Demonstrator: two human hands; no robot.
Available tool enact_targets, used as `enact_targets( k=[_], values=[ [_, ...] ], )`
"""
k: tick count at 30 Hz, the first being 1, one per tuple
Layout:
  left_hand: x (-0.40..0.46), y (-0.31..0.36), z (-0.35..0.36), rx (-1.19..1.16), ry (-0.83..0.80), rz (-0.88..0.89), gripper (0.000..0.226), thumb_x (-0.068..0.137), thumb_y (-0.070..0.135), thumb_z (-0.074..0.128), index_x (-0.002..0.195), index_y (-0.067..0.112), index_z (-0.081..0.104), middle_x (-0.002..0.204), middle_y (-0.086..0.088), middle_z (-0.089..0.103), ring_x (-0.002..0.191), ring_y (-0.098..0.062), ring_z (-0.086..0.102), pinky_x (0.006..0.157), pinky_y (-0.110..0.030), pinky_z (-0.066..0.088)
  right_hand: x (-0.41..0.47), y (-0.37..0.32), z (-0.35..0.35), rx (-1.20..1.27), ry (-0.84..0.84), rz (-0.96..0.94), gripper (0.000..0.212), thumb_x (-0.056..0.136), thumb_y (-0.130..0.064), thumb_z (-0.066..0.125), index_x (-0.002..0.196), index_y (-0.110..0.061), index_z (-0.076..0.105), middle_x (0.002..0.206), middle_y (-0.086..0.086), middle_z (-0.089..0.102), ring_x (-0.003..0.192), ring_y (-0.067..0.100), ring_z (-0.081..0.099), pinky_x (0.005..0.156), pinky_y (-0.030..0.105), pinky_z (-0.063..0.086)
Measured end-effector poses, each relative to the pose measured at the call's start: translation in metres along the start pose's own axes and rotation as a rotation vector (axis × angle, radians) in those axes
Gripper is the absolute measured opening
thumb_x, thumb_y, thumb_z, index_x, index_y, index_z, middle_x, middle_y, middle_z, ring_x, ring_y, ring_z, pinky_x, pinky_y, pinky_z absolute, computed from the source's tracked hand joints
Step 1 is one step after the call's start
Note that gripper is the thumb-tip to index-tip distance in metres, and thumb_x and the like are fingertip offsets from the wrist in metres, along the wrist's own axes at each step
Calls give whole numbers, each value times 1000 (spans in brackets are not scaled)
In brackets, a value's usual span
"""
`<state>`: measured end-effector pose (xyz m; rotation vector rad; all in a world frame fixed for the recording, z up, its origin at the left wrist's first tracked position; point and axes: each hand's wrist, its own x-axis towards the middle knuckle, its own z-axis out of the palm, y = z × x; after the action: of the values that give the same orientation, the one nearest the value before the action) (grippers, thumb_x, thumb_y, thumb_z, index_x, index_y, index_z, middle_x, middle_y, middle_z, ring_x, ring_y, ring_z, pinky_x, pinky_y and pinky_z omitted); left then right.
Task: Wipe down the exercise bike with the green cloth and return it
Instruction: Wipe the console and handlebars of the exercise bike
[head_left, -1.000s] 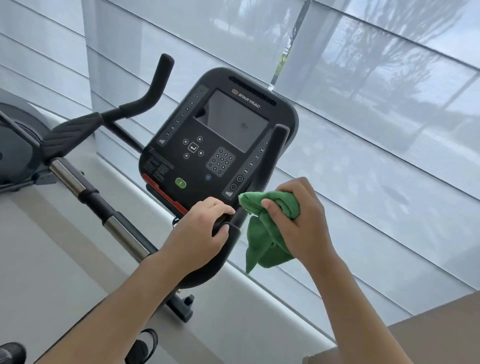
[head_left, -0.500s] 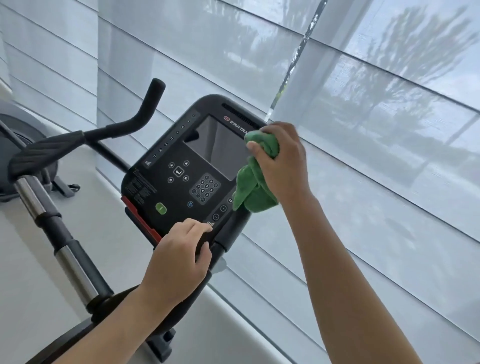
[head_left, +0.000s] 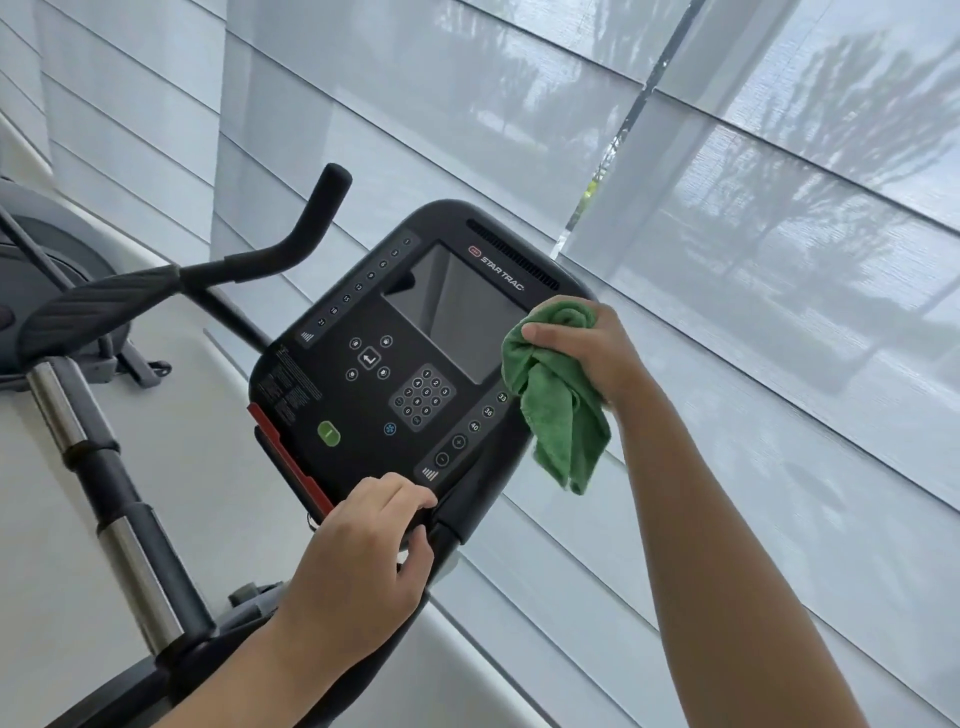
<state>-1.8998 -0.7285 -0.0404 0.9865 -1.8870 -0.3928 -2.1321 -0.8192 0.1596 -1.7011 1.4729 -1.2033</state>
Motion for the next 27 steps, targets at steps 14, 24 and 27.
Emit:
enact_targets(
  k=[14, 24, 27],
  values=[
    [-2, 1, 1, 4, -59, -9, 27, 85, 19, 61, 111, 21, 70, 101, 15, 62, 88, -9, 60, 69, -24, 55, -3, 3, 39, -900, 201, -159, 9, 73, -17, 73, 74, -19, 64, 75, -5, 65, 71, 22, 63, 64, 35, 55],
    [-5, 1, -3, -62, -69, -35, 26, 84, 19, 63, 109, 23, 70, 99, 17, 62, 87, -6, 60, 69, -23, 57, -29, 30, 91, -679, 771, -331, 21, 76, 1, 70, 88, -16, 68, 104, -4, 64, 97, 23, 56, 81, 13, 44],
    [-5, -2, -4, -85, -94, -23, 26, 85, 20, 62, 110, 24, 68, 98, 17, 60, 86, -5, 58, 69, -24, 59, -23, 23, 87, -1182, 625, -289, 14, 75, -6, 72, 84, -13, 65, 98, 1, 60, 93, 29, 51, 69, 39, 51]
  ],
)
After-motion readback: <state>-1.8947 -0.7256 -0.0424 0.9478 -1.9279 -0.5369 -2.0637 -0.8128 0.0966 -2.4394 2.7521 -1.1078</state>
